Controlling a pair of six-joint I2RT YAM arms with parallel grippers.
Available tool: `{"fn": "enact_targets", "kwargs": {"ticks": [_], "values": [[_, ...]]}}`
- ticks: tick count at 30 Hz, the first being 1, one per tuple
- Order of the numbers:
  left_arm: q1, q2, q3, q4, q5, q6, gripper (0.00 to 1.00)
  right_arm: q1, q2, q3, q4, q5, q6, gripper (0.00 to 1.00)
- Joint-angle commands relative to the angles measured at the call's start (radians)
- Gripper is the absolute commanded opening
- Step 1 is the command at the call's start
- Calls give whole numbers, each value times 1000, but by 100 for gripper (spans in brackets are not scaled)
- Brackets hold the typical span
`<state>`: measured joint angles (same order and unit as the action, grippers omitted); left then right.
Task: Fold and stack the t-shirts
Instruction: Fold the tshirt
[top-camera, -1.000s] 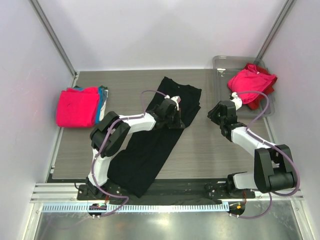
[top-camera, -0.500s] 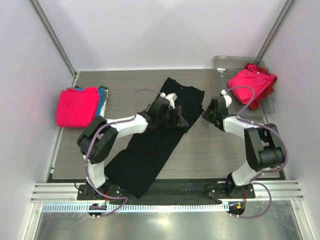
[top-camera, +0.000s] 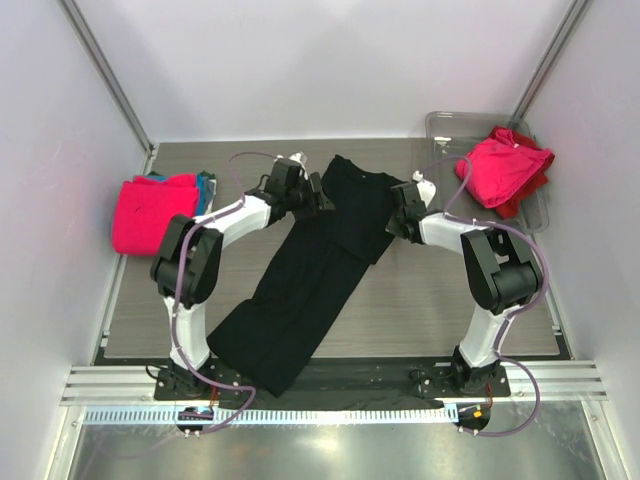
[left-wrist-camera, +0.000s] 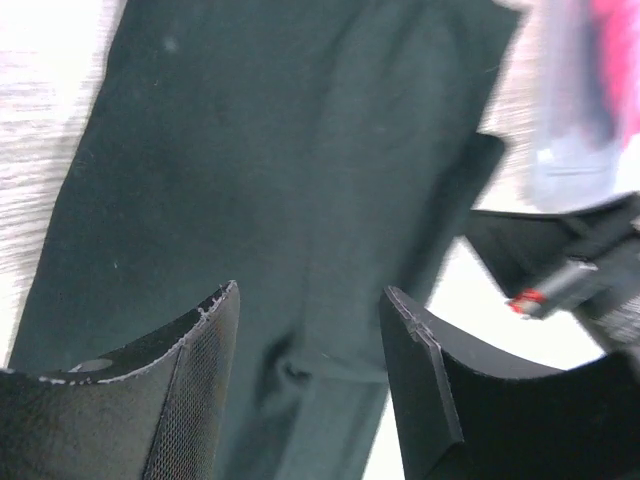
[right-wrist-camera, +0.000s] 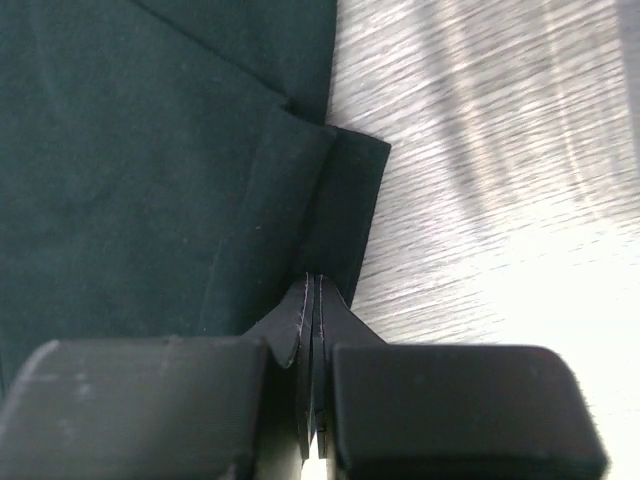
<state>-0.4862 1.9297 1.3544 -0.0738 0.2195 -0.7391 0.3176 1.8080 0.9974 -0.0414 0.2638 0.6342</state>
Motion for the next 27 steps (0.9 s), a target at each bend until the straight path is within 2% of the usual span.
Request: {"fn": "enact_targets", "kwargs": {"ticks": [1, 5, 9, 12, 14, 16, 20, 22, 25, 27], "values": [[-11, 77, 81, -86, 6, 29, 59, 14, 34, 55, -112, 135, -4, 1], [-11, 136, 135, -112, 3, 26, 59, 17, 15, 72, -256, 268, 45, 1], [-11, 161, 186, -148, -28, 36, 59, 20, -50, 40, -252, 265, 62, 1], [-11, 170, 213, -179, -67, 56, 61, 23, -107, 33, -247, 221, 58, 9], [-11, 166, 218, -187, -89, 67, 63, 23, -136, 27, -242, 195, 56, 22], [-8, 153, 221, -193, -126, 89, 65, 24, -180, 14, -230, 170, 44, 31], [14, 149, 253, -221, -138, 116, 66, 24, -245, -26, -149, 28, 30, 33], [24, 163, 278, -238, -118, 122, 66, 24, -254, -52, -112, -30, 30, 40], [41, 187, 316, -262, -95, 130, 65, 23, -234, -71, -46, -141, 48, 44], [43, 213, 340, -274, -77, 138, 65, 24, -205, -82, 9, -184, 74, 44]]}}
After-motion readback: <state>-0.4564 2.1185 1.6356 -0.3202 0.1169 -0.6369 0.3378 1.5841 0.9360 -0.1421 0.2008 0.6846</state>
